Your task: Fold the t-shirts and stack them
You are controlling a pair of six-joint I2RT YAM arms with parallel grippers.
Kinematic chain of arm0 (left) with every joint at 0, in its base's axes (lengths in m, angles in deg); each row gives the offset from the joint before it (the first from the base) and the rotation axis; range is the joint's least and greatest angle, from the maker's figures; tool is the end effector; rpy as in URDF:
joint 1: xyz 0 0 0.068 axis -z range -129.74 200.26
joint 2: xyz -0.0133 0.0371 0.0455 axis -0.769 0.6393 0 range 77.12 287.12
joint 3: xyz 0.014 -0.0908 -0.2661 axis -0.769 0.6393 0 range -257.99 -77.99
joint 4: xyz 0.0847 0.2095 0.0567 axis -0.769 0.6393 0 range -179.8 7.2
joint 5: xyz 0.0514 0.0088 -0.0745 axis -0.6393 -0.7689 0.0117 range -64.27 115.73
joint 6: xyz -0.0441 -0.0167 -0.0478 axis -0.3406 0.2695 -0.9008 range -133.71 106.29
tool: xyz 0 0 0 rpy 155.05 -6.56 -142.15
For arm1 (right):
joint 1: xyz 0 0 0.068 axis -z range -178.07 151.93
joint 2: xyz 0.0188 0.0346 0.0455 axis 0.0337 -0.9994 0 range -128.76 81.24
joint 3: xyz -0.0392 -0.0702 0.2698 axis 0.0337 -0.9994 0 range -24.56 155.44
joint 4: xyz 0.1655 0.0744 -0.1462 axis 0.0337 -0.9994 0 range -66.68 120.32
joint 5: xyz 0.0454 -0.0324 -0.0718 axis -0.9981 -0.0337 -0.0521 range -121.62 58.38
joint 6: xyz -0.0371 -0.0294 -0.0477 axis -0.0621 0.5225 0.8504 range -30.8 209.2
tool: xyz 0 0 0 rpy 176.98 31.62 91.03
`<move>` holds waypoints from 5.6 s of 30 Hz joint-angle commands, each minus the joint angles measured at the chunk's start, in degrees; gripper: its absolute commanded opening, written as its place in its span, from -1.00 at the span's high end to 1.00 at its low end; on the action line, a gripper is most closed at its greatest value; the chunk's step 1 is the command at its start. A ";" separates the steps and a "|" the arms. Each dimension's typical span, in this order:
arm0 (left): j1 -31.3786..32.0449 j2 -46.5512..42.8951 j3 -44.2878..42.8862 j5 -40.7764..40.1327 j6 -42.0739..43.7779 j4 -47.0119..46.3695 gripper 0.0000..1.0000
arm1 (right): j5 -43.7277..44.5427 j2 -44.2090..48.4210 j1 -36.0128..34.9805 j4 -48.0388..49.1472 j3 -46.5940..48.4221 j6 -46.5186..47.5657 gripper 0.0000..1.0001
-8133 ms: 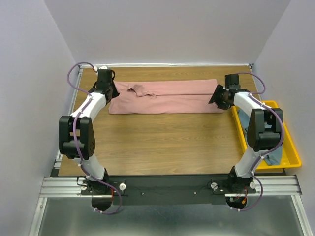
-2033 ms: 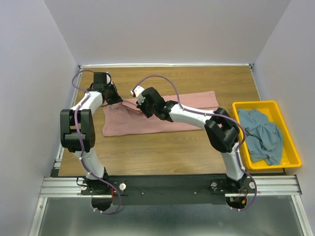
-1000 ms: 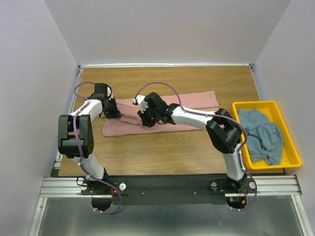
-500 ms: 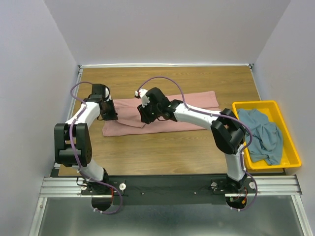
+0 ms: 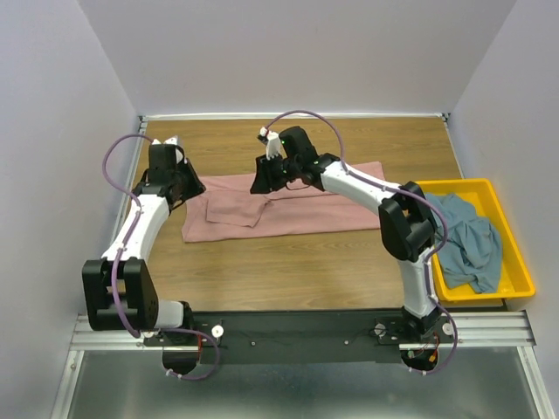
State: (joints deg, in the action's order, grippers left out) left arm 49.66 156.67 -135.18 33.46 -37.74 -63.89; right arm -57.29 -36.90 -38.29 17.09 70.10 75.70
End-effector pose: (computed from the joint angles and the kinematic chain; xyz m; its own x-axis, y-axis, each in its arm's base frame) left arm 0.2763 -0.0043 0.2610 -0.7138 -0.4110 -0.5671 -0.2317 0.9027 -0.3626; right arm 0.3419 0.3195 0.2506 -0.6417 -0.2671 -0.7190 -0.7171 0.5413 0.4390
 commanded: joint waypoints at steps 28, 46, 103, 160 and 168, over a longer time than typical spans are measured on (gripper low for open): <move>1.74 19.52 -15.51 0.19 -2.78 -13.35 0.25 | -4.39 -4.28 3.94 1.90 -5.19 2.33 0.10; 1.30 -21.09 9.36 -8.34 3.28 -13.25 -0.45 | 11.33 -27.39 2.08 1.19 18.10 1.55 0.00; 2.01 -26.98 20.54 -17.84 12.08 -31.18 -0.97 | 9.59 1.35 -15.48 -22.00 -20.14 -9.62 0.24; 48.50 -18.21 18.34 -9.55 -30.20 13.72 -0.89 | 26.02 39.05 -13.30 -26.85 -52.46 -33.35 0.05; 49.03 -16.18 17.29 -11.51 -30.64 18.65 -0.75 | 26.29 35.97 -13.21 -23.42 -54.31 -32.56 0.05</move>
State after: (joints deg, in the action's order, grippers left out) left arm 98.29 140.21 -116.56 24.61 -66.94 -49.07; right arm -30.52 0.54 -51.82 -9.01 16.70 43.53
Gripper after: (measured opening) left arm 0.893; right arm 0.475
